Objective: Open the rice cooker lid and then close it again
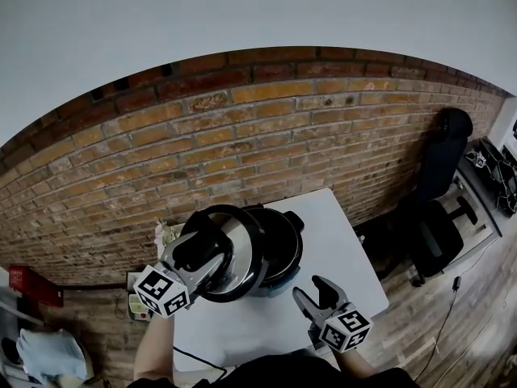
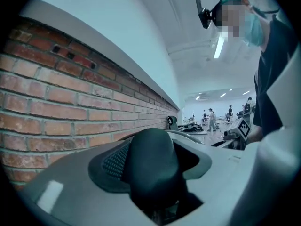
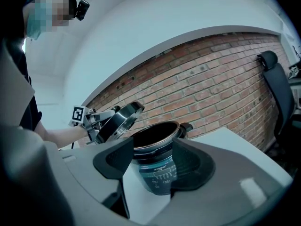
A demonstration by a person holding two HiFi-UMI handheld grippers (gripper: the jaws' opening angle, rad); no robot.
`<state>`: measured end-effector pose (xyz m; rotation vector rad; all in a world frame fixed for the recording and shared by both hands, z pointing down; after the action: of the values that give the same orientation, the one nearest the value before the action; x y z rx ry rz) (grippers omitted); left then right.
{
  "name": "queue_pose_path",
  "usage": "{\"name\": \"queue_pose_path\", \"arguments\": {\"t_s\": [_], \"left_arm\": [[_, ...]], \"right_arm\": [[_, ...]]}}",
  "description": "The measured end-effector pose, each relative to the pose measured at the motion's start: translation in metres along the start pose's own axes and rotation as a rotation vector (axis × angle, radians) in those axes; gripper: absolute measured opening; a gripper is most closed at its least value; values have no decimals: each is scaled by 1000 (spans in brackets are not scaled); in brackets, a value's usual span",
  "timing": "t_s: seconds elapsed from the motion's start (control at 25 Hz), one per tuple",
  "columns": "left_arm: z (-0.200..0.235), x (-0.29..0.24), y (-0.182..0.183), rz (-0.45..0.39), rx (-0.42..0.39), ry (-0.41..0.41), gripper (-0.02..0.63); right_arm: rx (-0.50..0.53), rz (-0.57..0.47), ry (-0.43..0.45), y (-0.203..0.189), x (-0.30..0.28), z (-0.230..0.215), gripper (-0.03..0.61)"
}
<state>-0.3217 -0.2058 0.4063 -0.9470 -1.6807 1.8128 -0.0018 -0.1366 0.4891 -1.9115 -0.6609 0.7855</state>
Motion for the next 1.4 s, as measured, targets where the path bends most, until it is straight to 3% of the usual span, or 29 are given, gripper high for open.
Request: {"name": "queue_pose_path", "arguments": {"t_s": [0.72, 1.4], "left_arm": [[-20, -117, -10, 306, -144, -185, 279], [-18, -141, -11, 380, -229, -340, 279]], "right_arm": [[-37, 11, -24, 10, 18, -80, 247], [-61, 18, -11, 8, 7, -92, 247]]}}
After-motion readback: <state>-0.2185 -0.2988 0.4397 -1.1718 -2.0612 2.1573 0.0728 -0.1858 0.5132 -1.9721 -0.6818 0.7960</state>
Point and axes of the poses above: the fingertips, and each gripper's own axes: x backward along the fingers, z to its left, y out of its top, the point moved 8 cm from there along x, backward along the fingers, and after that the axes turned 5 degrees about z, right-handed, at the moved point
